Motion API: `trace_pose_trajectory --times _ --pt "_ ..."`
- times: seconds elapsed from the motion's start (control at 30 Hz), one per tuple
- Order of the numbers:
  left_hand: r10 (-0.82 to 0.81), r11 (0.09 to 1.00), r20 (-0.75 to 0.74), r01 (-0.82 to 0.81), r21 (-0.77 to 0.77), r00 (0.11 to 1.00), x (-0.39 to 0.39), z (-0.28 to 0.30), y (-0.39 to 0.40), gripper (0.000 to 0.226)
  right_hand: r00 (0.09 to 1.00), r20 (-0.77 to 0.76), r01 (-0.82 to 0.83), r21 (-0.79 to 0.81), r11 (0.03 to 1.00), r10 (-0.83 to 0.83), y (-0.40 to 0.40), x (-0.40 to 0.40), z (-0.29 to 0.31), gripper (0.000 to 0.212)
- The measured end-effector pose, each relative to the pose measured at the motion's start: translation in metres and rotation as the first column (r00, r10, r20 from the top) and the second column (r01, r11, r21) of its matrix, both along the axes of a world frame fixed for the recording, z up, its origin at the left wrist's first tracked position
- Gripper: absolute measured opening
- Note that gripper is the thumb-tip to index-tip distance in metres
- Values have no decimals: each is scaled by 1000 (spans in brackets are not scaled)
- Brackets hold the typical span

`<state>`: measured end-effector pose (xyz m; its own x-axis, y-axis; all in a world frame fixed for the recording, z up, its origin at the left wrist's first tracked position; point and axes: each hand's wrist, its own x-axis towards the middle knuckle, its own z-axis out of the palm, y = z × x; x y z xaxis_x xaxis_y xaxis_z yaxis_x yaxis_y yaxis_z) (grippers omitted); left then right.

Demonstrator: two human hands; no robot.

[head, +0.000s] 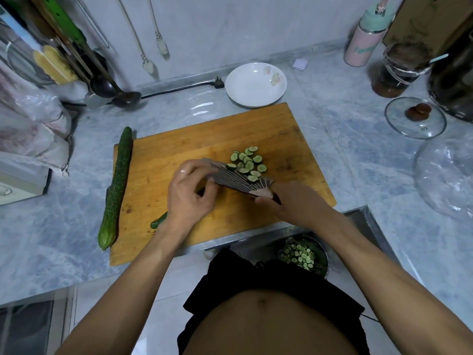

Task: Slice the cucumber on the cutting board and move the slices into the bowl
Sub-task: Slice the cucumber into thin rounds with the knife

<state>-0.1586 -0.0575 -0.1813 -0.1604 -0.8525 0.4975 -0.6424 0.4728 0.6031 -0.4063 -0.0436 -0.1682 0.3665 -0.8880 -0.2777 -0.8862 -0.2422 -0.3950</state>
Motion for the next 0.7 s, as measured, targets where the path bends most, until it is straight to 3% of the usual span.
trace_pose_trajectory --times 0.07,0.17,0.3,0.37,0.43,0.53,0.7 --pt "-186 973 168 158 171 968 -7 8 -8 25 995 -93 -38 -58 998 33 2 -1 -2 52" --pt "-317 893 334 161 421 888 -16 10 -23 36 986 -159 -77 -125 989 57 6 -5 -4 52" --pt "-463 791 412 157 591 784 -33 11 -49 45 983 -175 -88 -150 985 61 9 -12 -7 57" --pt "-474 751 398 124 649 786 -42 10 -60 43 985 -162 -76 -153 985 51 9 -13 -7 59" --pt "-450 755 369 126 643 813 -46 10 -65 41 987 -157 -66 -149 987 42 7 -14 -5 60" --pt "-420 842 342 221 491 841 -49 21 -60 37 990 -138 -46 -132 990 27 6 -17 -3 57" --pt "-530 791 353 300 533 771 -65 24 -51 41 993 -109 -62 -156 986 46 6 -22 -5 59"
